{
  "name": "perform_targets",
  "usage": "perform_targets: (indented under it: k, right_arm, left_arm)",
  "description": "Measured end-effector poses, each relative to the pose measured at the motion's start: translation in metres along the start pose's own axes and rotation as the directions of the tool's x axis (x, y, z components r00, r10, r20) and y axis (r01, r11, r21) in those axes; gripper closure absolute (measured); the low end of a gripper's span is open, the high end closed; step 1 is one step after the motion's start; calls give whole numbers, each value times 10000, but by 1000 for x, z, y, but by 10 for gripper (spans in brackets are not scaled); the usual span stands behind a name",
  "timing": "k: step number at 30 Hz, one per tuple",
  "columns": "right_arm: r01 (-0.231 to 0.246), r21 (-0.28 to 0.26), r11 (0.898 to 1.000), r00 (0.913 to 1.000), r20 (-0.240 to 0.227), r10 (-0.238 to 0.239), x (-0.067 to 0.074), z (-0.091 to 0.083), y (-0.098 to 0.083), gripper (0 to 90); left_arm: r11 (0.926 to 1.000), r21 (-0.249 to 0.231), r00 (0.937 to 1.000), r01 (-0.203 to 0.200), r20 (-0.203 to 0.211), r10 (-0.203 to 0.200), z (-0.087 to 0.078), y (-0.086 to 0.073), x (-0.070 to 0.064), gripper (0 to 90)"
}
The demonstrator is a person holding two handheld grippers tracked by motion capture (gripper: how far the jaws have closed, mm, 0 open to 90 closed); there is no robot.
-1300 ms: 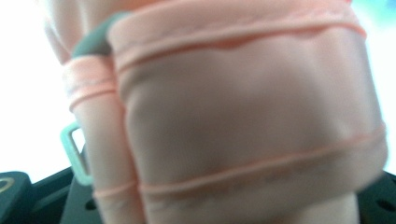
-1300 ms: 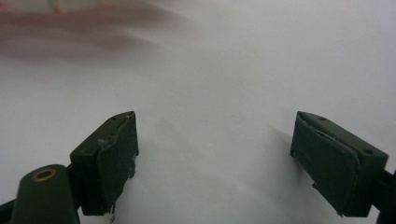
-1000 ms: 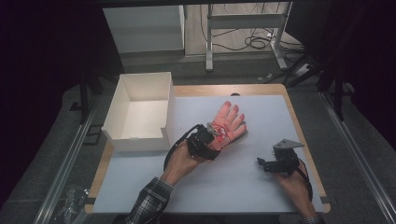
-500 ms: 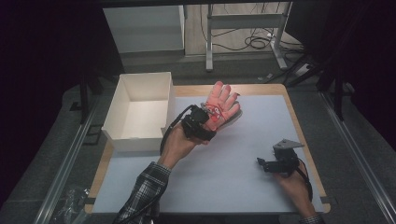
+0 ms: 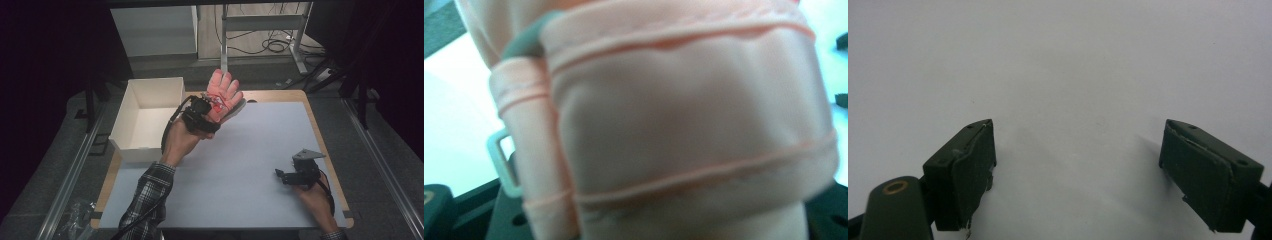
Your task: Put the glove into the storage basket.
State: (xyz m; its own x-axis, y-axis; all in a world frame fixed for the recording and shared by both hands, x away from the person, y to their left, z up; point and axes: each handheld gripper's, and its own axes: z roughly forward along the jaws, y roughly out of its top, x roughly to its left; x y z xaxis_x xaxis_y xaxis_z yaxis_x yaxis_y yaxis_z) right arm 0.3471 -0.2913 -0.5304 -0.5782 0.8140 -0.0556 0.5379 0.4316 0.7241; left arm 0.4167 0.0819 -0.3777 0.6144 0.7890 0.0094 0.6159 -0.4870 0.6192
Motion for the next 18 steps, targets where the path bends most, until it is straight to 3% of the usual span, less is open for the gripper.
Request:
perform_targets:
  k: [4,9,13,18]
  right_arm:
    - [-8,-8,10000,10000,1,8,0,0,0,153]
    - [-9,-7,10000,10000,2,9,0,0,0,153]
    - [5,-17,10000,10000,10,-5,0,0,0,153]
    - [-3,-13,10000,10000,7,3,0,0,0,153]
  left_arm:
    - [9992,-95,9985,395,-368,-398,-11,0,14,399]
    - [9954,-253,9923,929,-796,-946,-24,-5,33,397]
    - [9922,-241,9858,1226,-1125,-1246,-31,-10,47,396]
    - [9843,-380,9731,1725,-1483,-1763,-41,-20,68,392]
